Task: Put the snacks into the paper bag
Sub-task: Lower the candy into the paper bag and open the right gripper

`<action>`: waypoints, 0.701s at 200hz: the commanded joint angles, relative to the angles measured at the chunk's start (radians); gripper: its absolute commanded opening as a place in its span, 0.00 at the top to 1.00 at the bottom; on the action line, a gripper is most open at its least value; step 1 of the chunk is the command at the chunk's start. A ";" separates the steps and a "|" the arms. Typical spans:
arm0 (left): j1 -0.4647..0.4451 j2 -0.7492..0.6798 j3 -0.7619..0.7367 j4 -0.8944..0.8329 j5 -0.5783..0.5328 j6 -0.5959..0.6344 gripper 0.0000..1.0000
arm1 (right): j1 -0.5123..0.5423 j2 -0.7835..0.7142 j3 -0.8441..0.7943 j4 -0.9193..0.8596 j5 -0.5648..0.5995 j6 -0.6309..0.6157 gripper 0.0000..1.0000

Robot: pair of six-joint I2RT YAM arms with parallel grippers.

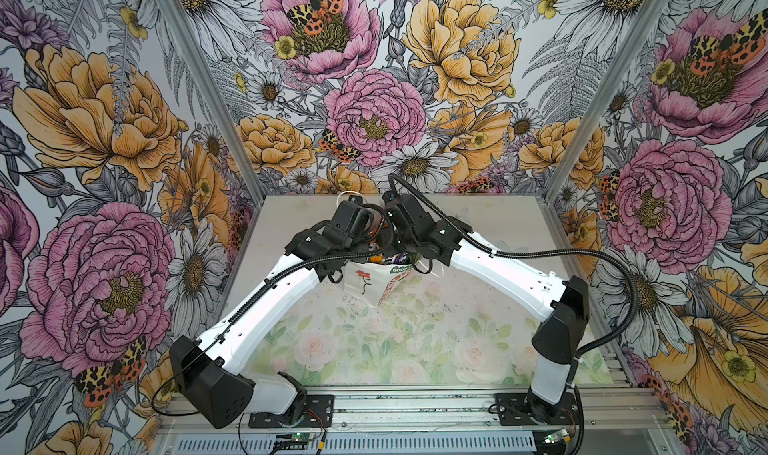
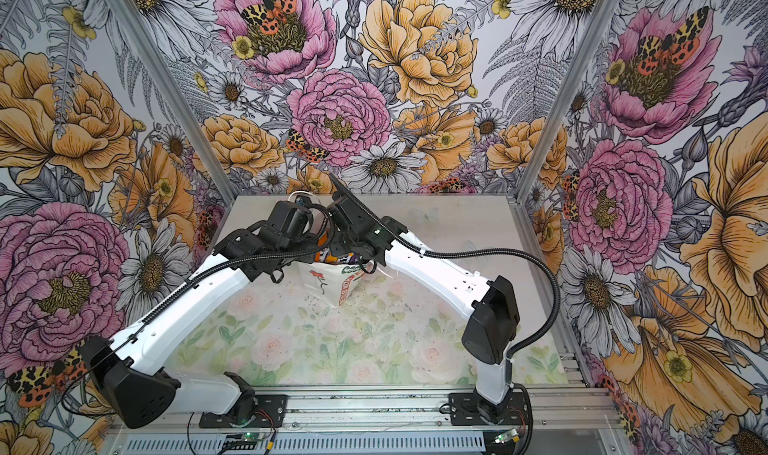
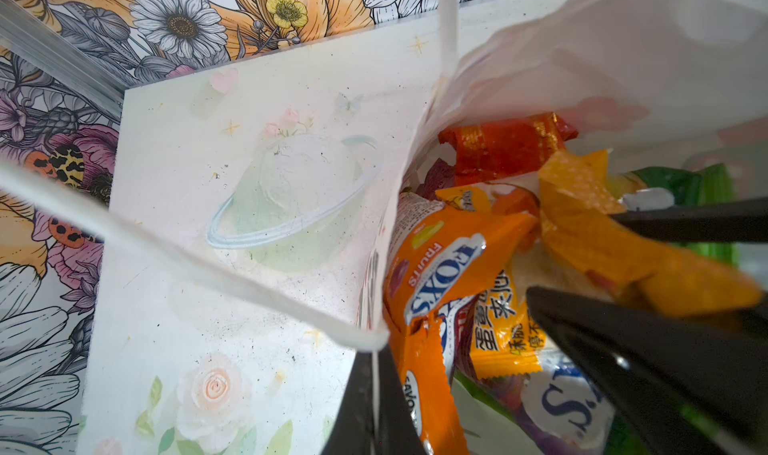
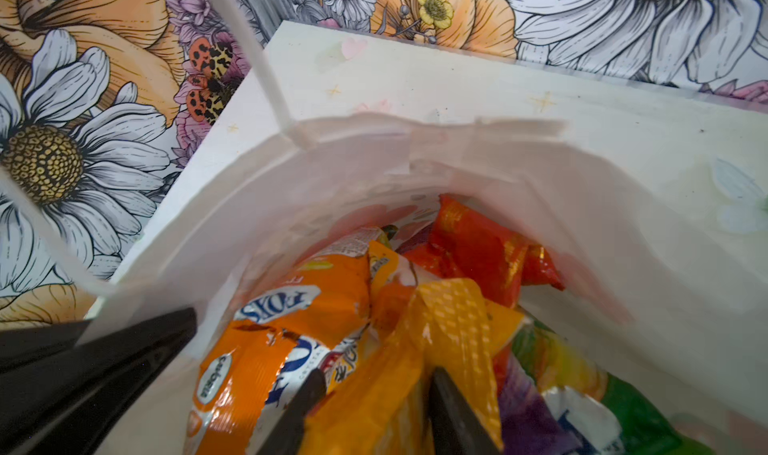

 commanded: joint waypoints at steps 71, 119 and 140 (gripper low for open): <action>0.009 -0.050 0.015 0.051 -0.002 -0.007 1.00 | -0.012 -0.164 -0.041 0.018 -0.008 0.052 0.41; 0.011 -0.051 0.015 0.051 -0.004 -0.008 1.00 | -0.083 -0.286 -0.167 0.047 0.035 0.093 0.40; 0.012 -0.052 0.016 0.052 0.000 -0.007 1.00 | -0.118 -0.332 -0.228 0.055 0.058 0.125 0.40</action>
